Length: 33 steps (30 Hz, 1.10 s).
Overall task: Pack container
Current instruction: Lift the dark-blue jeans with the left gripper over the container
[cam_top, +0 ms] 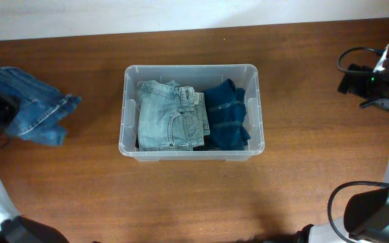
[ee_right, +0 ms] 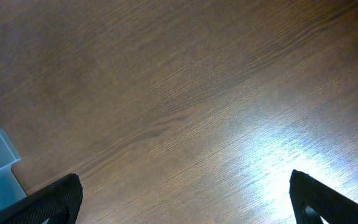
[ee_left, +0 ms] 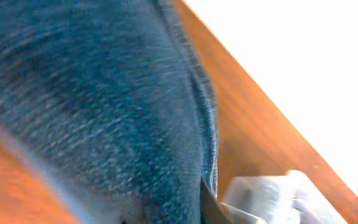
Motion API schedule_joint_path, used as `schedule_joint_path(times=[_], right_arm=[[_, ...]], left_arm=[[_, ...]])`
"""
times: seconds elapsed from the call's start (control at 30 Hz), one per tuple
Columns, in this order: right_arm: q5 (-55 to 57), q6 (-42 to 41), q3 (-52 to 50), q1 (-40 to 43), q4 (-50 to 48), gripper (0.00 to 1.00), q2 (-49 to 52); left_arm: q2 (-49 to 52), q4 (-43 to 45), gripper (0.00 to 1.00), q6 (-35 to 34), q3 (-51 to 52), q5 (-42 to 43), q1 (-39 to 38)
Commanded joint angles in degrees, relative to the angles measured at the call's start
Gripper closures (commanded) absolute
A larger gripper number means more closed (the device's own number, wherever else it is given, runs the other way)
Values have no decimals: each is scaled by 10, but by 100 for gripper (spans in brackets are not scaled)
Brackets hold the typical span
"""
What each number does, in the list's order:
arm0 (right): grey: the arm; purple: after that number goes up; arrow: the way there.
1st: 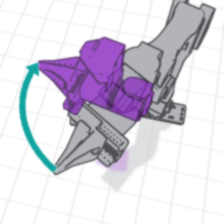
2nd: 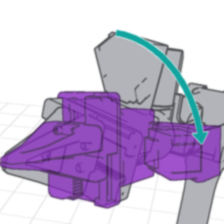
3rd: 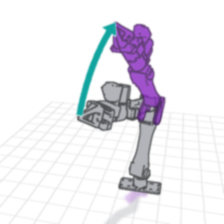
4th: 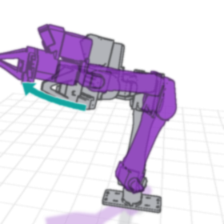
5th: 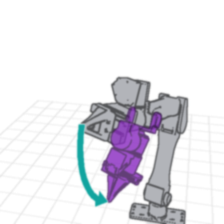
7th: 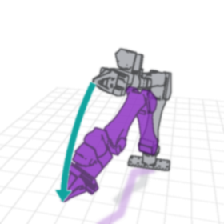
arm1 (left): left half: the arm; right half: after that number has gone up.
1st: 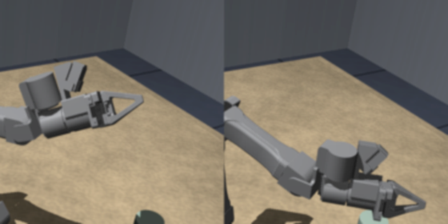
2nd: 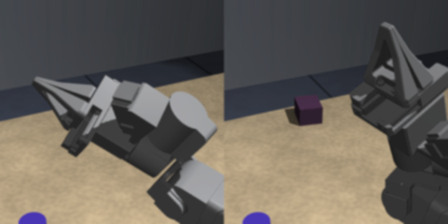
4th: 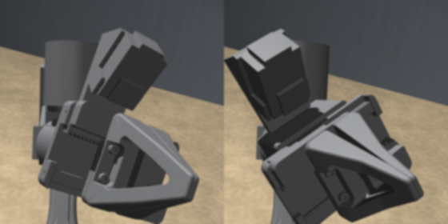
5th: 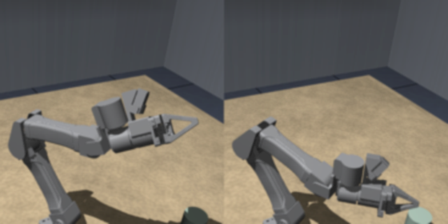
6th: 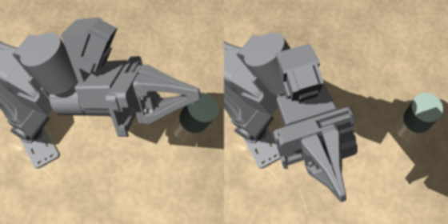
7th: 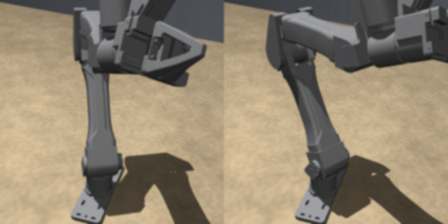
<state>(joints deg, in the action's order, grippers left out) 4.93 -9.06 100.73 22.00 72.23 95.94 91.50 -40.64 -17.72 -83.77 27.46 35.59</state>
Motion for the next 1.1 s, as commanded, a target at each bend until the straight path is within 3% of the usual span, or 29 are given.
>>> schedule_joint_path(times=[0.0,0.27,0.4,0.77,1.07], right_arm=[[3,-4,6,2,0,2,0],[3,-4,6,2,0,1,0],[3,-4,6,2,0,1,0],[3,-4,6,2,0,2,0],[3,-4,6,2,0,2,0]], left_arm=[[-50,11,99,-25,-54,100,-52],[-53,1,99,-44,-161,181,-183],[-53,8,99,-52,-223,182,-274],[-24,120,99,-97,-232,132,-487],[57,238,99,-102,-232,132,-607]])
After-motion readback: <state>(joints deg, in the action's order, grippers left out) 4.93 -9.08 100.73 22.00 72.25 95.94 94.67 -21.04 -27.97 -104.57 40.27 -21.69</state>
